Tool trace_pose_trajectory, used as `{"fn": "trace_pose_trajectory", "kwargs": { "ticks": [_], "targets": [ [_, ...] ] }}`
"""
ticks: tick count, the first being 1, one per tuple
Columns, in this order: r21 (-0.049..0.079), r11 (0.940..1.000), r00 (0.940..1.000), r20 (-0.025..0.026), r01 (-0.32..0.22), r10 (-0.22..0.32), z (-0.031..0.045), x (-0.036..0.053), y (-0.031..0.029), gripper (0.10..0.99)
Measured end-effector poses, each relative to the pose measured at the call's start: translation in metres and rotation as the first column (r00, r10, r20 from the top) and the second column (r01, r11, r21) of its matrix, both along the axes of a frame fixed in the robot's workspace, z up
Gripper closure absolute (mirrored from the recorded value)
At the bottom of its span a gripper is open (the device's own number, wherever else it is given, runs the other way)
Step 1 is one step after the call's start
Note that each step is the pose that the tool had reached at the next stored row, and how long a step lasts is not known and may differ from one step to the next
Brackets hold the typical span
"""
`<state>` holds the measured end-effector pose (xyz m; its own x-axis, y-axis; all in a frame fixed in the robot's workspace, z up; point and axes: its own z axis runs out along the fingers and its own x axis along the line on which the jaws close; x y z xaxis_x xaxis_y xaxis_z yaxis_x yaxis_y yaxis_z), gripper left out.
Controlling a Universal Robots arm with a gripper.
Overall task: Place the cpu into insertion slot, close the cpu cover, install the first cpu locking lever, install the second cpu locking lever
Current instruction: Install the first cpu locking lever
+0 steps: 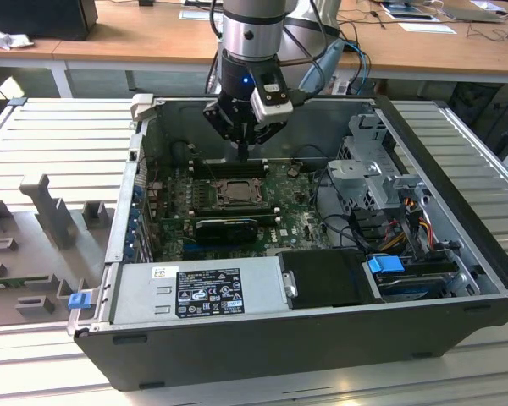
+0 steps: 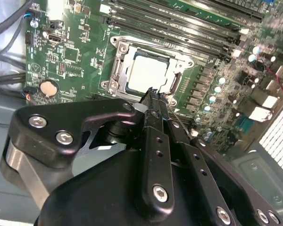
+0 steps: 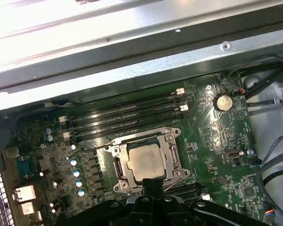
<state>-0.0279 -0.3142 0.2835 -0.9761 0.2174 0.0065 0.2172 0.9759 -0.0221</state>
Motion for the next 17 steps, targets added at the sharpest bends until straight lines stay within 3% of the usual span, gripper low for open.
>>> {"fn": "trace_pose_trajectory", "kwargs": {
  "ticks": [3, 11, 13, 17],
  "targets": [
    [0.0, 0.9983, 0.9983, 0.0, -0.058, 0.058, 0.0, 0.0, 0.0, 0.98],
    [0.0, 0.9894, 0.9894, 0.0, -0.145, 0.145, 0.0, 0.0, 0.0, 0.98],
    [0.0, 0.984, 0.984, 0.0, -0.178, 0.178, 0.0, 0.0, 0.0, 0.98],
    [0.0, 0.9665, 0.9665, 0.0, -0.257, 0.257, 0.0, 0.0, 0.0, 0.98]
  ]
}}
